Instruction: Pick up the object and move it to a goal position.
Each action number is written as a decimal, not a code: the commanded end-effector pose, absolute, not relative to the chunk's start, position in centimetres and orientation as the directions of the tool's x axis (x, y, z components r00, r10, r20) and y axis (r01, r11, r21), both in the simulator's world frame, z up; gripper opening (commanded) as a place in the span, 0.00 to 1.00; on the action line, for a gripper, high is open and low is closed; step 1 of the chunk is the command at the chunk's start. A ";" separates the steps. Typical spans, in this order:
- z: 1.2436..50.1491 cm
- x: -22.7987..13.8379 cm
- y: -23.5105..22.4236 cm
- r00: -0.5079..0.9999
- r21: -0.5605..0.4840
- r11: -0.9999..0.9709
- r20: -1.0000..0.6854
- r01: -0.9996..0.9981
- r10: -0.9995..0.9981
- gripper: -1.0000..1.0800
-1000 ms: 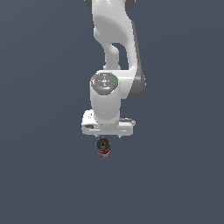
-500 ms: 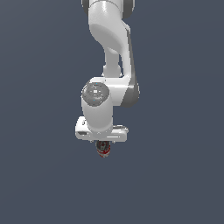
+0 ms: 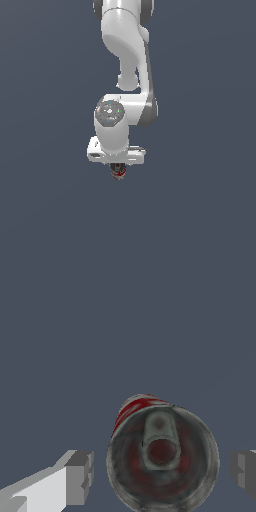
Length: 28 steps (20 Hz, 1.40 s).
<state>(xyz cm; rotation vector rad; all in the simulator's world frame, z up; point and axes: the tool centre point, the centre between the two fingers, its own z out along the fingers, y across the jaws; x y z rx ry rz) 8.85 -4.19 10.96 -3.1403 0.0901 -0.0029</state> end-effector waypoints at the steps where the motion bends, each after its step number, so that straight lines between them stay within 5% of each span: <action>1: 9.5 8.8 -4.2 0.998 0.000 -0.998 0.000 -0.057 -0.057 0.96; 11: 7.7 8.9 -4.2 0.998 0.000 -0.998 0.000 -0.057 -0.057 0.96; 12: 7.7 8.9 -4.2 0.998 0.000 -0.998 0.000 -0.057 -0.057 0.00; 28: 8.4 8.6 -3.8 0.998 0.000 -0.998 -0.002 -0.058 -0.058 0.00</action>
